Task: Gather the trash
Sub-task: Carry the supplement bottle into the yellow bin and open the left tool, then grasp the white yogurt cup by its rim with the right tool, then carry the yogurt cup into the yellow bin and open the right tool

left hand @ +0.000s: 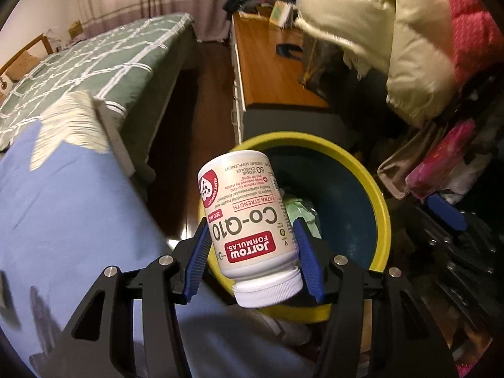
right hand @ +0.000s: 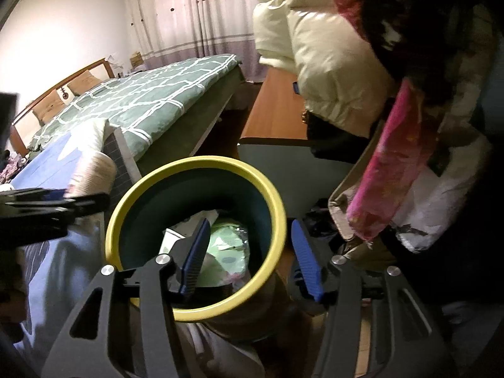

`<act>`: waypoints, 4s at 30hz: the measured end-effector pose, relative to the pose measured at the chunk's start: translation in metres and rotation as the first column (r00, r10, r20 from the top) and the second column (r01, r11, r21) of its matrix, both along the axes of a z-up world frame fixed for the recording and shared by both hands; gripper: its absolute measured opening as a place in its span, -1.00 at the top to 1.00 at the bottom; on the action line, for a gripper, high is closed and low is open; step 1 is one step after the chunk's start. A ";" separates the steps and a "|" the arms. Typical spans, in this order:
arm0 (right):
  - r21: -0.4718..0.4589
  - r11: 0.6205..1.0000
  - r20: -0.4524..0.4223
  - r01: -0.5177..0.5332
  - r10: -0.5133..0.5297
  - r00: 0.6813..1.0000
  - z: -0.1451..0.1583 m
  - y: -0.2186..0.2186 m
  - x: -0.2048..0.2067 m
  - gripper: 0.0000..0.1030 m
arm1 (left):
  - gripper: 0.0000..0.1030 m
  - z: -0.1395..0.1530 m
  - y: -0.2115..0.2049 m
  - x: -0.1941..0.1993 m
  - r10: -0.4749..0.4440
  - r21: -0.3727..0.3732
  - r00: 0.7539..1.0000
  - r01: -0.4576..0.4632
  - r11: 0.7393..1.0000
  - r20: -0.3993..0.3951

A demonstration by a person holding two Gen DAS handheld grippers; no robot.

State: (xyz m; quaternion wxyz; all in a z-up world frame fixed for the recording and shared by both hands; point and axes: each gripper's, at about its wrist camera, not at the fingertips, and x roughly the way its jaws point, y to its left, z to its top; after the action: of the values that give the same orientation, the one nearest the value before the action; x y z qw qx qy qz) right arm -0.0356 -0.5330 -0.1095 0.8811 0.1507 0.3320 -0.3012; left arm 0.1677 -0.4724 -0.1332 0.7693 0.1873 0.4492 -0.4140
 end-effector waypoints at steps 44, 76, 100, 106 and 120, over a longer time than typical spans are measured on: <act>-0.041 0.845 0.029 -0.533 0.534 0.845 0.049 0.243 0.178 -0.06 | -0.88 0.042 0.526 0.051 0.861 -0.340 0.367 -0.806 0.484 0.353; -0.025 0.784 -0.053 -0.621 0.619 0.784 0.016 0.335 0.302 0.91 | -0.89 0.030 0.515 0.050 0.857 -0.292 0.370 -0.827 0.479 0.359; 0.103 0.983 0.094 -0.151 0.142 0.985 0.021 0.105 0.120 0.91 | -0.89 0.028 0.507 0.045 0.847 -0.289 0.384 -0.819 0.497 0.367; 0.129 0.992 0.059 0.005 -0.012 0.998 0.007 0.060 0.106 0.85 | -0.89 0.028 0.507 0.045 0.847 -0.286 0.385 -0.819 0.497 0.367; 0.056 0.998 0.119 -0.029 0.022 0.993 0.009 0.094 0.114 0.27 | -0.90 0.028 0.495 0.049 0.819 -0.257 0.453 -0.795 0.550 0.351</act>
State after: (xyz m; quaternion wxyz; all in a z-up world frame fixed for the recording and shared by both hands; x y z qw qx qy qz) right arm 0.0788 -0.4392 -0.1004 0.8983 0.1896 0.2895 -0.2707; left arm 0.2169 0.0226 -0.1048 0.9561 0.0171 0.2896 0.0406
